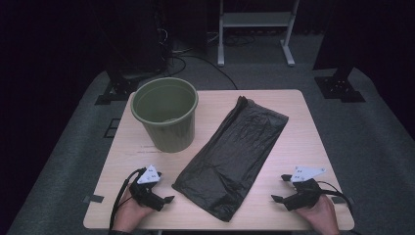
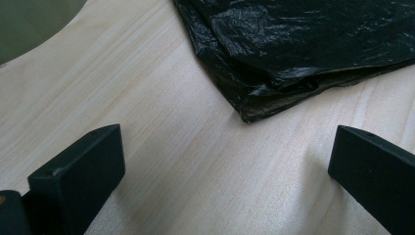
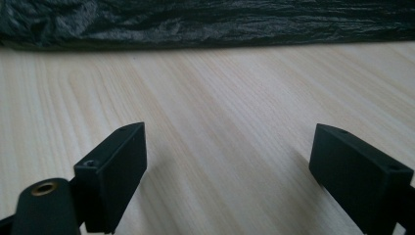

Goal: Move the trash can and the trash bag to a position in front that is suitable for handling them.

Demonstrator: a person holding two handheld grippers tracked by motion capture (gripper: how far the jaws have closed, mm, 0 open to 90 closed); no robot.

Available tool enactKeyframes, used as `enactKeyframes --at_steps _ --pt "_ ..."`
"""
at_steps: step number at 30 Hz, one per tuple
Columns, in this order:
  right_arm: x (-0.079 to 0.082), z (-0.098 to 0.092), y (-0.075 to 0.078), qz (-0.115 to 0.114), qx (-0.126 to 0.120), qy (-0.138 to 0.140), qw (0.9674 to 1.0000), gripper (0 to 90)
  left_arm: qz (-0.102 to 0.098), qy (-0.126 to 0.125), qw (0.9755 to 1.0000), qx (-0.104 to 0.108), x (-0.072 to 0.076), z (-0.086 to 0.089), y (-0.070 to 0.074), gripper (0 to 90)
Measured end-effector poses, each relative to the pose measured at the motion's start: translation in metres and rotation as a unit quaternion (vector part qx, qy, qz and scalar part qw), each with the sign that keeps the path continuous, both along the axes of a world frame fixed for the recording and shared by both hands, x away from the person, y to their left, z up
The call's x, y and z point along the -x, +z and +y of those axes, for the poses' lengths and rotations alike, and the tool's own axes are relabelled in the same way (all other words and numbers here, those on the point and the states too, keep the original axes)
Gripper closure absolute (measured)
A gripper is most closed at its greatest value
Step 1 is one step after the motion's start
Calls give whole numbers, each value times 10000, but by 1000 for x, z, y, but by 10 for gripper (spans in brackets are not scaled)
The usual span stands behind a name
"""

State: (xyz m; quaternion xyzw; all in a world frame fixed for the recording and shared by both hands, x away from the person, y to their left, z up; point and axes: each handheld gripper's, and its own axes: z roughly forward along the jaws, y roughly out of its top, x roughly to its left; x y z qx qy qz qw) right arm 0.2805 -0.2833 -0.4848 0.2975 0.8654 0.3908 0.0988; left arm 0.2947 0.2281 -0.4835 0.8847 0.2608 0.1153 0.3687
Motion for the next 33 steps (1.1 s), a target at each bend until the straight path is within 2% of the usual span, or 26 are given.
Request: enactKeyframes --at_steps 5,15,19,26,28,29,33 --pt "-1 8 6 -105 178 -61 9998 129 5 18 10000 4 0 0 0 0" --pt "-8 29 15 -120 43 76 9999 129 6 28 10000 5 0 0 0 0" --pt "-14 43 18 -152 -10 181 9997 129 5 31 10000 0 0 0 0 0" --pt "-23 67 16 -105 7 350 9993 130 5 38 10000 2 0 0 0 0" --pt "-24 69 16 -110 -41 366 9993 130 5 38 10000 2 0 0 0 0" --pt "-28 71 14 -45 -161 366 9992 141 5 38 10000 2 0 0 0 0" --pt "-35 72 11 1 -135 290 9995 141 5 41 10000 2 0 0 0 0"
